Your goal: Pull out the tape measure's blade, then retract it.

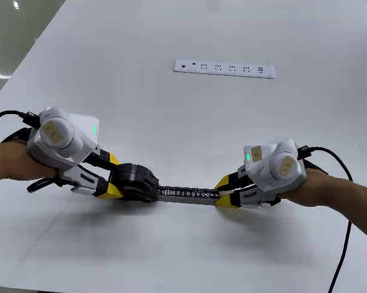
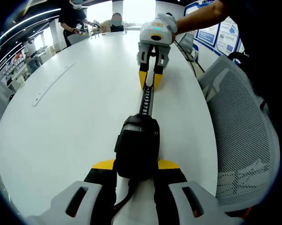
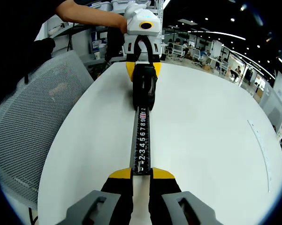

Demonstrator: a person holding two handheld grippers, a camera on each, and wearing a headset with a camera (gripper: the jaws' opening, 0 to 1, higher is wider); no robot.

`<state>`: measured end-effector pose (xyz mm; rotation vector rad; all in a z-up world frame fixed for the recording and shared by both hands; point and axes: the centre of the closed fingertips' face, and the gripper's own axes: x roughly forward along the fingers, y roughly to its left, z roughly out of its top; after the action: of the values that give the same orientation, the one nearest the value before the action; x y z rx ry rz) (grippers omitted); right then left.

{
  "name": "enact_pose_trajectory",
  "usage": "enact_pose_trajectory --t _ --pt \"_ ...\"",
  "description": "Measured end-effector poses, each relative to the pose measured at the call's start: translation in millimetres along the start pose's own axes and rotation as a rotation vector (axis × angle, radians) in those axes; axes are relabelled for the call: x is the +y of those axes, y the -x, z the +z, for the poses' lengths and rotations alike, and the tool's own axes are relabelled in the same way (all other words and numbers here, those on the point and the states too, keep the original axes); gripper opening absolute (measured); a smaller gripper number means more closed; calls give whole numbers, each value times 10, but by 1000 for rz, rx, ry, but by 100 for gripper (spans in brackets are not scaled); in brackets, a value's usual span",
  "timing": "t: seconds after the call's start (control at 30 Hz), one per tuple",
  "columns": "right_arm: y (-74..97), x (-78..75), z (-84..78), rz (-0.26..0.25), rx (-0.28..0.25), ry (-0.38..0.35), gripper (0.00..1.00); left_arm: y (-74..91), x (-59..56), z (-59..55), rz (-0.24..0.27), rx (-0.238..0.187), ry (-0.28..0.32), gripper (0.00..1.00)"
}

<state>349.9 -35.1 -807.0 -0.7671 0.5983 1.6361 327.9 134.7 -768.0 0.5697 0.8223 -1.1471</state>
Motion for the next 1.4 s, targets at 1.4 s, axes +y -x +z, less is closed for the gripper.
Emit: enact_pose_trajectory --t 1.4 --pt "486 76 -509 -3 52 -62 8 -2 -4 -6 6 29 -3 25"
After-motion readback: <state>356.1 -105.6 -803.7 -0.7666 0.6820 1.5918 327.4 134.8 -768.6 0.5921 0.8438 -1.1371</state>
